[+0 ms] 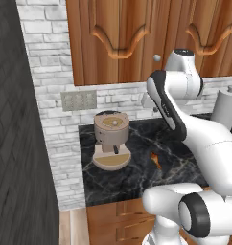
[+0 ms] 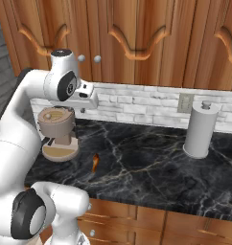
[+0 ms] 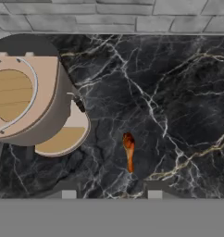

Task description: Retrieve the tupperware from the cabinet, then place the raw meat into the tupperware to avoid contamination.

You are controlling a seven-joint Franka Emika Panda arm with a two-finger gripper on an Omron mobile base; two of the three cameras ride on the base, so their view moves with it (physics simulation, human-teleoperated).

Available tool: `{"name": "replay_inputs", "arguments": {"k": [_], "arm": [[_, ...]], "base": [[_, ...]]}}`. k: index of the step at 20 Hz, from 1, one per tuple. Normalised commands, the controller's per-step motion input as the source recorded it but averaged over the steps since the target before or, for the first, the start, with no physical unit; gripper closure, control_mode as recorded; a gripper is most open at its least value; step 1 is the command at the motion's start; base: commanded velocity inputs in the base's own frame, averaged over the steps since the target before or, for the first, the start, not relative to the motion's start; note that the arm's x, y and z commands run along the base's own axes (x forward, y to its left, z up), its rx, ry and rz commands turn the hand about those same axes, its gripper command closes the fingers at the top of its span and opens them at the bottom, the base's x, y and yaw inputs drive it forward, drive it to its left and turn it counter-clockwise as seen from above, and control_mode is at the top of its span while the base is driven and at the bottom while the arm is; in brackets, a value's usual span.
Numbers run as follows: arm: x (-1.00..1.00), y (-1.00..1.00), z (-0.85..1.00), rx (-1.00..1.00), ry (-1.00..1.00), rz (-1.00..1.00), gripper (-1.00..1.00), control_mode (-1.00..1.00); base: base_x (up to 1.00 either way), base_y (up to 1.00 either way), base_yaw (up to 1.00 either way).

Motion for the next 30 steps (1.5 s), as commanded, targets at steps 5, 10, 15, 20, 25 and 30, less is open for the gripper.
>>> {"name": "replay_inputs", "arguments": {"k": [5, 10, 15, 20, 25, 30], "arm": [[-0.03, 0.04, 0.01, -0.01, -0.01, 0.00, -1.00, -1.00], [-0.12, 0.15, 0.31, -0.03, -0.12, 0.00, -1.00, -1.00], [-0.30, 0.00, 0.67, 0.00, -0.28, 0.00, -1.00, -1.00], [-0.15, -0.02, 0.80, 0.00, -0.17, 0.00, -1.00, -1.00], [-0.03, -0.07, 0.88, 0.00, -0.18, 0.00, -1.00, -1.00], [0.00, -0.09, 0.80, 0.00, -0.12, 0.00, -1.00, -1.00]], "base": [[0.00, 0.00, 0.00], [0.00, 0.00, 0.00], [0.00, 0.00, 0.00], [0.00, 0.00, 0.00], [0.00, 0.00, 0.00], [0.00, 0.00, 0.00]]}}
